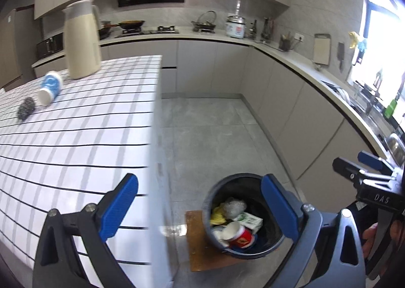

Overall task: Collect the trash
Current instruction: 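Move both open grippers back toward the steel scrubber and blue cup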

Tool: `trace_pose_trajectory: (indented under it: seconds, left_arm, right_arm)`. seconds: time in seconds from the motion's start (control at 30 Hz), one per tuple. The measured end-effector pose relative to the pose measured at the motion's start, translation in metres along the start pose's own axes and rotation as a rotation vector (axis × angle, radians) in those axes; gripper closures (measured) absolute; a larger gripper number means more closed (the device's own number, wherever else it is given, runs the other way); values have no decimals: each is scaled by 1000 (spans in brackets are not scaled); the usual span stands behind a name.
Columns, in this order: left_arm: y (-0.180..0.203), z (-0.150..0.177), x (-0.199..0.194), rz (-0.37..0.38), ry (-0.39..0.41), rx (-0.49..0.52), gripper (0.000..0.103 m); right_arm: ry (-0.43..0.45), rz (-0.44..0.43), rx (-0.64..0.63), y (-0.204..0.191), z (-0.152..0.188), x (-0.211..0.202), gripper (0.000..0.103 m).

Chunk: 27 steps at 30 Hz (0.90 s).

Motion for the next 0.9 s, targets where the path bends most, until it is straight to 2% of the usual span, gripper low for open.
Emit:
trace_pose_trajectory:
  seconds: [0.17,0.23,0.57,0.7,0.9]
  left_arm:
    - [-60,-3,-13,-75,29,-57,4]
    - [-88,-6,-18,-105,40,-82,5]
    - [-241,-26,-33,-255,78,-208,6]
    - [-297,-35,-31,-277,85,-221,10]
    - [-358,-56,-11,-270,79,-213,15]
  right_arm:
    - [8,-25,-68,-56,-25,2,0]
    - [26,-62,-84,-82,-35,2,0]
    - [23,-219,-239,-247,-80,30,0]
    - [22,-262,-277,-310,-95,46,0]
    - [15,-266,-295,-385,-115,71,0]
Point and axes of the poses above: each gripper's, at about its wrist camera, not at the fingertips, and x roughly the way its jaws point, y to its right, z to its underside, the point moved 2 cm from there along x, roughly the way its jaws point, and after that the axes turned 3 degrees about -x, right-handed, at the moved point
